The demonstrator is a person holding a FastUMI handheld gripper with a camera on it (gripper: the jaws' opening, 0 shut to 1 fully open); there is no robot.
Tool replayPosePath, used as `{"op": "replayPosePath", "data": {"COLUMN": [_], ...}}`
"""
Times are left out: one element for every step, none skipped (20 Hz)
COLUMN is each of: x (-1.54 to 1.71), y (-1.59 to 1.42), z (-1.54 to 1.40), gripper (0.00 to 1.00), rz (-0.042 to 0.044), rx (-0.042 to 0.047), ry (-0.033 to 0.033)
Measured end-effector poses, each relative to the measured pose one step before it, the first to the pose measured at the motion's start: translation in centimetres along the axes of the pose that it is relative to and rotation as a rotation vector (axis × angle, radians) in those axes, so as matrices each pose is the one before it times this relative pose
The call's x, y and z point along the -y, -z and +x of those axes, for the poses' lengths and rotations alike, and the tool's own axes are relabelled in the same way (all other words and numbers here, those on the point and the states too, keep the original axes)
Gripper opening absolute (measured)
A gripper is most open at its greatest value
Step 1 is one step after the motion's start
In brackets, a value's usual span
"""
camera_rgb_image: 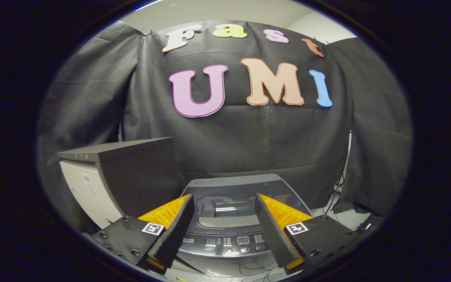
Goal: Put the clothes into the washing machine and then close the washing machine lid.
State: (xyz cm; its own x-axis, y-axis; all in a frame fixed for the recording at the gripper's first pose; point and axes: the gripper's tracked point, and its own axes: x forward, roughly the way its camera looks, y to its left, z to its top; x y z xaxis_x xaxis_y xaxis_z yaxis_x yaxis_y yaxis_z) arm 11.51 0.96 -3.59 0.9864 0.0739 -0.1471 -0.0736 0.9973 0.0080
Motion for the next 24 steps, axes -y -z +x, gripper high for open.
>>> {"op": "replayPosePath", "data": {"x": [0.029,0.103,-0.185,-0.153,0.231,0.335,0.028,-0.094,0.119,0.157,-0.041,-0.874,-1.078,-0.491,-0.420,-0.361,-0.096,0.394,0.976,1.532,1.145,0.244,0.172,0.138], "y": [-0.147,-0.073,-0.122,0.099,-0.321,-0.517,-0.523,-0.470,-0.282,0.057,-0.682,0.080,-0.341,-0.026,-0.333,-0.294,-0.375,-0.377,-0.549,-0.338,-0.420,-0.567,-0.246,0.088], "z": [-1.185,-1.229,-1.092,-1.002,-1.094,-1.010,-0.856,-0.801,-0.746,-0.687,-0.063,-0.559,-0.111,-0.253,-0.328,-0.224,-0.376,-0.625,-0.444,-0.305,-0.264,-0.084,0.125,-0.215], "gripper": [0.97,0.97,0.97,0.97,0.97,0.97,0.97,0.96,0.96,0.96,0.96,0.97,0.97,0.97,0.97,0.97,0.97,0.97,0.97,0.97,0.97,0.97,0.97,0.97], "rz": [-0.01033,-0.00528,-0.00430,-0.00151,-0.00433,0.00001,0.00098,-0.00005,0.00367,0.00063,0.01110,0.00220,-0.00137,-0.00392,-0.01514,-0.01230,-0.00402,-0.01053,-0.00879,-0.00008,0.00387,0.00355,0.00386,0.00796], "rx": [0.00438,0.00733,0.00296,-0.00050,0.00692,0.00849,0.01051,0.02104,0.01380,0.01020,0.00866,-0.01289,0.01328,-0.00063,-0.01210,-0.00571,0.00333,0.00906,0.00761,0.00796,0.01160,0.01112,-0.00238,-0.00664], "ry": [-0.00288,-0.00939,-0.02191,-0.01343,-0.00486,-0.00178,-0.01091,-0.00722,-0.00101,0.00203,0.00049,-0.04108,-0.03523,-0.02112,-0.02387,-0.03063,-0.01073,-0.00151,0.02913,0.04425,0.03105,0.01102,0.00041,0.00277]}}
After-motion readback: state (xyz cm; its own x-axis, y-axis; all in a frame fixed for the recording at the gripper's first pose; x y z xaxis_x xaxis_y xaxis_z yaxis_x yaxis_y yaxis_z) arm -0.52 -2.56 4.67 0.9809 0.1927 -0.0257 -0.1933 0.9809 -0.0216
